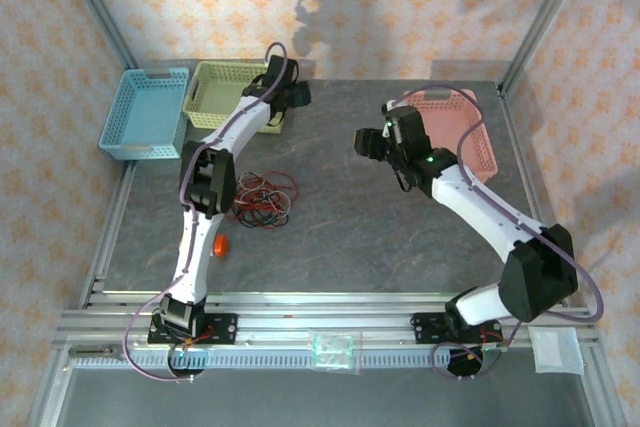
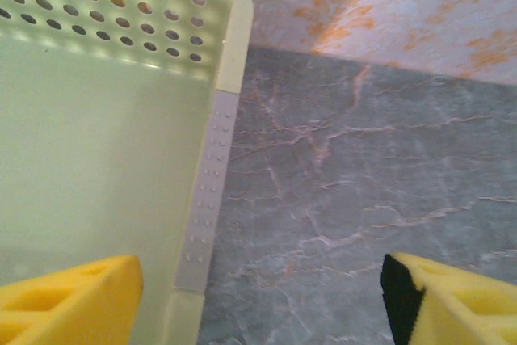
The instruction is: Untangle the cables
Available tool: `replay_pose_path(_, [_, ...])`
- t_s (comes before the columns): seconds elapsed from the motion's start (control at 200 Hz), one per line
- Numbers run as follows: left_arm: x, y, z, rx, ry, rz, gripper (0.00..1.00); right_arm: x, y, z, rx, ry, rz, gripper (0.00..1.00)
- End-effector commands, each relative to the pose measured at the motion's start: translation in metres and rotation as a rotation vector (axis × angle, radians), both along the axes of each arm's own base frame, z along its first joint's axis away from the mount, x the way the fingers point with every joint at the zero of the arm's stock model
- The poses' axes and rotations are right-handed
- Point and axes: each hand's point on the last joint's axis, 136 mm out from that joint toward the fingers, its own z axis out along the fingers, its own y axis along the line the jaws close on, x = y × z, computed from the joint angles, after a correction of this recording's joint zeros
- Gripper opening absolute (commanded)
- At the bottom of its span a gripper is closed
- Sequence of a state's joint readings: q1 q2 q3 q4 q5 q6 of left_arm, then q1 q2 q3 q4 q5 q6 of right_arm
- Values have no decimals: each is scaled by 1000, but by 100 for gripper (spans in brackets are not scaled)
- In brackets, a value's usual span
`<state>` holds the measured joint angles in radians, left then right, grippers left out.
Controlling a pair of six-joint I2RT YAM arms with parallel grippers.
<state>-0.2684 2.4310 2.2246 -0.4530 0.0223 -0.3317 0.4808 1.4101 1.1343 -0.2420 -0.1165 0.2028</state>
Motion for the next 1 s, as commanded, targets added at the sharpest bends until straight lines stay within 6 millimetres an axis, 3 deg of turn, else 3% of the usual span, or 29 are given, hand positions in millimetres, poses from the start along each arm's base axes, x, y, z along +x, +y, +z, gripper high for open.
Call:
replay_pose_path(0.0, [1, 25, 3, 131, 25, 34, 76, -3, -10, 7, -7, -22, -40, 66])
replay_pose_path(0.155, [3, 34, -13, 198, 56, 30, 64, -3, -12, 6, -7, -19, -48, 63])
replay_pose_path(0.416, [1, 18, -25, 176, 83, -74, 44, -2, -9, 4, 6, -6, -46, 58])
replay_pose_path(0.641, [-3, 17, -35, 212, 111, -126, 30, -4, -12, 2, 7, 2, -62, 54])
replay_pose_path(0.991, [-6, 5, -24, 187, 102, -201, 16, -5, -23, 10, 4, -24, -118, 50])
